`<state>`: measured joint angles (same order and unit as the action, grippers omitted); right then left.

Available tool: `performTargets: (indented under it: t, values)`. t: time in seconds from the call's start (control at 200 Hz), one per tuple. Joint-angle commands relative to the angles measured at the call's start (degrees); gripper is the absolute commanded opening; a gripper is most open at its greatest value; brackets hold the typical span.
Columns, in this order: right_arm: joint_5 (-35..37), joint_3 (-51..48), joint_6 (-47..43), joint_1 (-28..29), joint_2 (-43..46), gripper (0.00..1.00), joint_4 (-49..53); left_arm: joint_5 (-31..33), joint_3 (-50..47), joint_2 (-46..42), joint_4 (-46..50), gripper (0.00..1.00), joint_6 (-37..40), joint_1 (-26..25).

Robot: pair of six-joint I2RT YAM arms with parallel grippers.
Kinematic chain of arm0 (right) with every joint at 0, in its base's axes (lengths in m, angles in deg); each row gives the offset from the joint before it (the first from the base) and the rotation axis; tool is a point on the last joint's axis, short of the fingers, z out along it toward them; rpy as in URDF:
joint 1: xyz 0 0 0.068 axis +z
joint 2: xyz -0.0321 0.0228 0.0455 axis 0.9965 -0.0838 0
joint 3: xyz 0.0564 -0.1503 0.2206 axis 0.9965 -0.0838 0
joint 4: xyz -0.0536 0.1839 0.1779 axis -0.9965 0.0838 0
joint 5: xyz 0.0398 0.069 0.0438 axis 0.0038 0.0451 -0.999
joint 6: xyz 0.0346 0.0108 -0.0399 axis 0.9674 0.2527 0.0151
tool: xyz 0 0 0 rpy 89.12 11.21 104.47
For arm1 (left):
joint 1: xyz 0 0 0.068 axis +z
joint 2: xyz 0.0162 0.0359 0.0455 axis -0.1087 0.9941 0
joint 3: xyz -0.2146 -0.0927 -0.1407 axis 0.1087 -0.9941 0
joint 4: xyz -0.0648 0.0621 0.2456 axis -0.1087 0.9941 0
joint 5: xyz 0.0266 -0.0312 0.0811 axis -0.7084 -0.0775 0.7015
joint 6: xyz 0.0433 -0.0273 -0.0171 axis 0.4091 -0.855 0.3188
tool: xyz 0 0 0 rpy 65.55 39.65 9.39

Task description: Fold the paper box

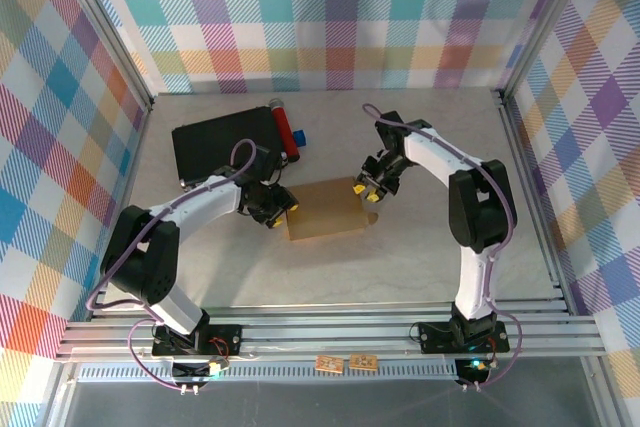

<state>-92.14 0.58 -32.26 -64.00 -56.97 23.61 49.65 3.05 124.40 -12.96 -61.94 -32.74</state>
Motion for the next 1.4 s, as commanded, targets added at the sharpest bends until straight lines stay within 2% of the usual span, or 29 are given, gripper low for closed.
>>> performTargets:
  t: [0.0, 0.205, 0.465, 0.56, 0.7, 0.815, 0.995, 1.185, 1.29, 1.395]
  values:
    - [3.0, -0.6, -2.2, 0.1, 4.8, 0.31, 1.5, 2.4, 2.2, 1.1, 4.0, 0.44, 4.1, -0.5]
    - [2.3, -5.1, -5.1, 0.1, 8.0, 0.39, -0.7, 2.8, 1.1, 1.1, 2.9, 0.44, 6.0, -0.7]
    - [-4.9, -10.2, -10.1, 0.1, 6.0, 0.49, -5.6, 2.0, -1.0, 3.3, 0.9, 0.42, 8.3, -1.1]
    - [-7.0, -11.5, -10.8, 0.2, 4.4, 0.5, -6.8, 2.5, -2.6, 3.6, -0.2, 0.41, 8.8, -1.2]
    - [-8.9, -12.0, -11.4, 0.1, 2.4, 0.51, -7.5, 1.6, -5.0, 3.1, -4.0, 0.32, 10.0, -1.1]
    - [-9.0, -11.7, -12.7, -0.4, 2.2, 0.51, -7.3, 1.7, -5.9, 1.5, -5.3, 0.3, 12.1, -0.9]
    - [-11.9, -11.8, -15.1, -3.7, 3.6, 0.55, -8.7, -0.1, -6.1, -0.8, -4.1, 0.33, 16.7, 1.1]
    - [-17.1, -10.5, -19.5, -7.1, 3.7, 0.59, -8.6, -5.5, -6.3, -4.8, -5.8, 0.49, 20.7, 4.6]
    - [-19.1, -9.7, -21.2, -8.0, 2.1, 0.6, -8.1, -8.3, -5.6, -2.4, -5.8, 0.47, 22.6, 5.7]
    - [-20.7, -9.8, -21.7, -8.6, 0.7, 0.6, -8.7, -10.4, -7.7, -1.1, -10.9, 0.42, 22.5, 6.7]
